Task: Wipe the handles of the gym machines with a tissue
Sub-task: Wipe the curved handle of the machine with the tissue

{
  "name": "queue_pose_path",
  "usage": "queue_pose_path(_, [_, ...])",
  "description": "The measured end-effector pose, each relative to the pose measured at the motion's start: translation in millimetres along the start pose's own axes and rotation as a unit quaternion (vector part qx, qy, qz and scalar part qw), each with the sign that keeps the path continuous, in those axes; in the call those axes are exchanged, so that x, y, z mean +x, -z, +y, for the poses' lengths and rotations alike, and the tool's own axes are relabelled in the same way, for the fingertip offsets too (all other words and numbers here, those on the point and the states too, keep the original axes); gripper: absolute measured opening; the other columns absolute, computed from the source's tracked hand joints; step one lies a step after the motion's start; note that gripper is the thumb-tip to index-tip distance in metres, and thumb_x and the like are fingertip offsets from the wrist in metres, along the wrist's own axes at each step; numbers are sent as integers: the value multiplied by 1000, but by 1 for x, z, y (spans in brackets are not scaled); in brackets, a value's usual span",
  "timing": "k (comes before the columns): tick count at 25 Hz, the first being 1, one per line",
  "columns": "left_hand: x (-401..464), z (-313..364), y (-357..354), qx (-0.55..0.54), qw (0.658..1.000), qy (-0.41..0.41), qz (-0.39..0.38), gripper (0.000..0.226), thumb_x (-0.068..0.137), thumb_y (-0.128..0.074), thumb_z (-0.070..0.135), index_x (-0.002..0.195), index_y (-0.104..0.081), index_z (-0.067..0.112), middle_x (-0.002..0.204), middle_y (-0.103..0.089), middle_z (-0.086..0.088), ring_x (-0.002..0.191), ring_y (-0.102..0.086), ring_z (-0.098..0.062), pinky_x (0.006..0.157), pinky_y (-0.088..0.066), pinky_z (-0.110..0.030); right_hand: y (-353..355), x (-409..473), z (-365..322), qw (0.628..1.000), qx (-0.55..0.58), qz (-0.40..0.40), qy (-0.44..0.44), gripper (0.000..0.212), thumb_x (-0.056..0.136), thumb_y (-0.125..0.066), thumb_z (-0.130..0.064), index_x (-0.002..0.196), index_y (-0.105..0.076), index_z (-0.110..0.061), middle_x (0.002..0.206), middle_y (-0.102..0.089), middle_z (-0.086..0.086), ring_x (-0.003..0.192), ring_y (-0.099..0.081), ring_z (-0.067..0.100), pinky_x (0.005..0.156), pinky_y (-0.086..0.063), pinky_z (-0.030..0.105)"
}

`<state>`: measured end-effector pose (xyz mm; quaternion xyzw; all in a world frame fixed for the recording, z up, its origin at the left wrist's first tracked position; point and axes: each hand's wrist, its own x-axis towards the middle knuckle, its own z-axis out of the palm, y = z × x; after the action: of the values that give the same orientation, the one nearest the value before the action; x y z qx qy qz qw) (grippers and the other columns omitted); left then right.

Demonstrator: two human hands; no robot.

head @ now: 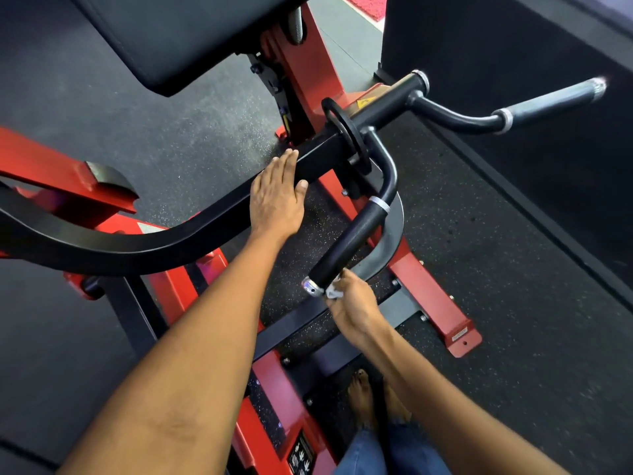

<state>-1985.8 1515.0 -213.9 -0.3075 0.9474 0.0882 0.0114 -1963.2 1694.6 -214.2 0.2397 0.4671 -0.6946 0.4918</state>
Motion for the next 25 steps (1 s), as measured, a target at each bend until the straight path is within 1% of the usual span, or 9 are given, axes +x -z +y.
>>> queue_pose_path(4, [0, -1, -3, 2, 1000, 2, 10, 54, 105, -29, 34, 154, -14, 18, 161, -18, 0, 148, -15, -20, 117, -10, -37, 18, -12, -27, 956, -214, 132, 150, 32, 83, -37, 13, 77, -62, -6, 73, -56, 6, 61, -45, 11, 55, -37, 22])
queue_pose_path(6, [0, -1, -3, 2, 1000, 2, 12, 54, 105, -29, 34, 154, -14, 18, 161, -18, 0, 148, -15, -20, 118, -10, -37, 23, -6, -54, 839, -317, 180, 403, 33, 84, -38, 10, 84, -65, -8, 81, -61, 1, 69, -50, 7, 63, -40, 16])
queue_pose_path(8, [0, -1, -3, 4, 1000, 1, 13, 54, 105, -28, 35, 154, -14, 18, 161, -18, 0, 148, -15, -20, 117, -10, -36, 29, 15, -67, 667, -481, 94, 561, 38, 85, -37, 13, 111, -62, 1, 111, -62, 6, 108, -54, 13, 98, -40, 22])
queue_pose_path(10, [0, -2, -3, 4, 1000, -1, 11, 54, 105, -27, 36, 154, -14, 18, 161, -18, 0, 148, -14, -19, 117, -10, -35, 38, 38, -57, 499, -634, 2, 591, 52, 79, -30, 14, 125, -53, 5, 131, -53, 16, 132, -36, 29, 114, -24, 42])
queue_pose_path(12, [0, -2, -3, 2, 1000, -5, 13, 54, 105, -27, 35, 154, -14, 18, 161, -18, 0, 148, -15, -20, 117, -10, -35, 43, 44, -23, 428, -697, -46, 574, 54, 80, -23, 10, 125, -53, 7, 132, -52, 20, 132, -34, 36, 114, -22, 48])
queue_pose_path(15, [0, -3, -2, 2, 1000, -7, 13, 54, 105, -28, 35, 154, -15, 18, 161, -18, 0, 148, -15, -20, 117, -11, -36, 29, 22, 16, 403, -696, -172, 568, 46, 94, -20, -1, 116, -60, 6, 116, -60, 19, 118, -51, 34, 114, -22, 40])
queue_pose_path(17, [0, -3, -2, 3, 1000, -12, 13, 54, 105, -28, 34, 154, -15, 17, 161, -19, 0, 148, -16, -20, 117, -12, -36, 14, 14, -11, 455, -641, -189, 589, 42, 98, -23, -2, 106, -63, 6, 103, -62, 17, 102, -57, 29, 109, -30, 40])
queue_pose_path(19, [0, -2, -2, 1, 1000, -10, 16, 54, 105, -28, 34, 154, -15, 18, 161, -18, 0, 148, -15, -20, 117, -11, -36, 12, 25, -53, 505, -604, -77, 612, 31, 95, -34, 1, 99, -64, 4, 98, -61, 15, 96, -55, 25, 101, -39, 45])
queue_pose_path(25, [-1, -1, -3, 2, 1000, -2, 21, 53, 105, -27, 34, 154, -14, 18, 161, -18, 1, 148, -14, -19, 116, -10, -34, 21, 38, -68, 438, -721, 64, 533, 34, 89, -43, -15, 109, -59, 7, 109, -57, 20, 115, -48, 37, 112, -25, 47])
